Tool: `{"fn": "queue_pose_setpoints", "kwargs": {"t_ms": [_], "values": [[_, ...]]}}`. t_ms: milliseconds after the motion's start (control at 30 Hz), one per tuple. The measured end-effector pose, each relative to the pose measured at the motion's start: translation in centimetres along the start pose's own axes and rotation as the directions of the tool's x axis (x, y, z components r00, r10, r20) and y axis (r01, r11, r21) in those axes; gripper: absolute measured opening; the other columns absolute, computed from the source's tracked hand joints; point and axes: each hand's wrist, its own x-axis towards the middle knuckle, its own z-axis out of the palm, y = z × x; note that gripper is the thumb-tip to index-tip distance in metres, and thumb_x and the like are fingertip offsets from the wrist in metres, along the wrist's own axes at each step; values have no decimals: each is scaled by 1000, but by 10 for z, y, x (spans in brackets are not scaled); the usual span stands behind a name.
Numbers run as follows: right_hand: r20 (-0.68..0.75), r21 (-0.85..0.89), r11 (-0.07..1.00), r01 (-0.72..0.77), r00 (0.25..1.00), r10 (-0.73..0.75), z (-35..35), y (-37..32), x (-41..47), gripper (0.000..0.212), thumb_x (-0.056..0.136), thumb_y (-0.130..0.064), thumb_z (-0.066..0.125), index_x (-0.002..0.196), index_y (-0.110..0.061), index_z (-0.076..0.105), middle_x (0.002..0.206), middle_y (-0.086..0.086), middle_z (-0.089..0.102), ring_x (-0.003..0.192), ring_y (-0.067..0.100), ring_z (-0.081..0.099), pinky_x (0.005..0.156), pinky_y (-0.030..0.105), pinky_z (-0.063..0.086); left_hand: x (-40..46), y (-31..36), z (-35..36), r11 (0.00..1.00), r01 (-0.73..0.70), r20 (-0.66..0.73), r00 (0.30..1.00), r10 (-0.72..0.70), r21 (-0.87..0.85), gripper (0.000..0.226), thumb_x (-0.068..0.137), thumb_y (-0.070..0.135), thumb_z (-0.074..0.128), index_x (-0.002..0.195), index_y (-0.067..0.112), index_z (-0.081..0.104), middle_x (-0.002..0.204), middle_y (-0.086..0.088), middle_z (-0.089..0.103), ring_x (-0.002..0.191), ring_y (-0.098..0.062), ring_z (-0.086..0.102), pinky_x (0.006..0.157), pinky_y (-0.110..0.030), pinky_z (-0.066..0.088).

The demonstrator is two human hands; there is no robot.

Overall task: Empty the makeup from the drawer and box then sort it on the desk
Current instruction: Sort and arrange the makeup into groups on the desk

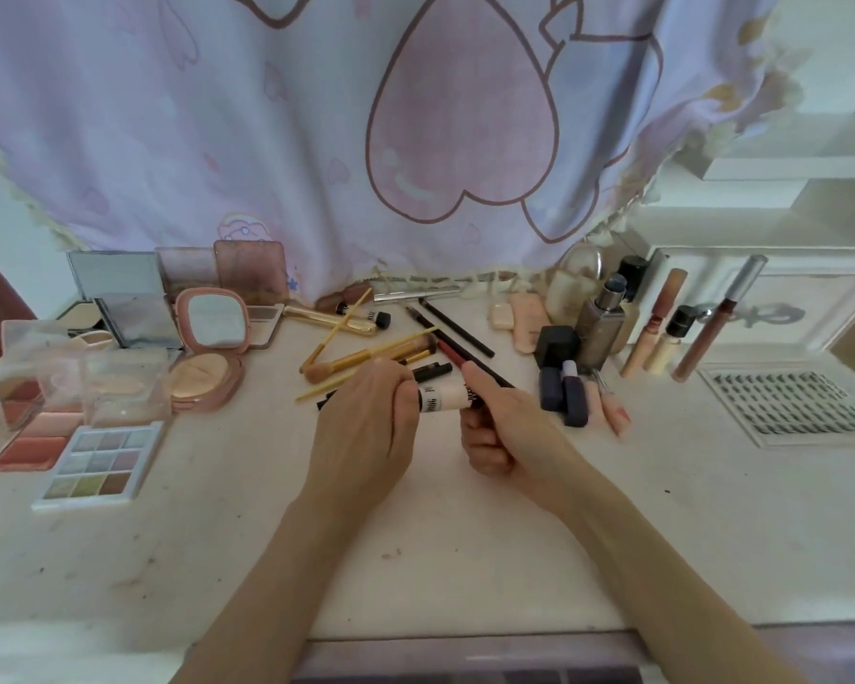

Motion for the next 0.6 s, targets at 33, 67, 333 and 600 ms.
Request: {"fn": "queue_pose_setpoints", "kwargs": {"t_ms": [33,67,333,600], "values": [[-7,10,1000,1,1000,-1,1,2,0,52,93,-45,47,47,-22,37,46,-6,26,39,9,19,39,20,13,0,1,1,998,-19,-24,999,21,59,27,90,21,31,73,9,49,62,1,44,58,-11,35,56,-22,30],[-10,13,1000,17,1000,-17,2,4,0,53,93,-45,46,47,-23,35,46,-7,25,39,8,19,39,20,13,0,2,2,995,-36,-35,999,40,96,26,89,17,32,70,9,48,59,1,41,54,-10,33,55,-23,29],[87,-188,917,351,936,-340,4,13,-2,27,97,-29,44,75,-14,51,58,-4,40,47,6,34,44,16,30,2,-3,5,909,393,109,919,-380,-142,58,94,41,27,72,-3,57,54,1,44,55,-19,43,54,-32,37],[-138,-20,965,260,956,-261,-5,8,-5,45,93,-43,48,60,-12,48,46,-6,41,37,8,32,38,19,23,-2,-3,5,919,135,255,966,-39,-371,33,83,32,56,109,45,42,88,13,51,72,-12,51,65,-17,43]]}}
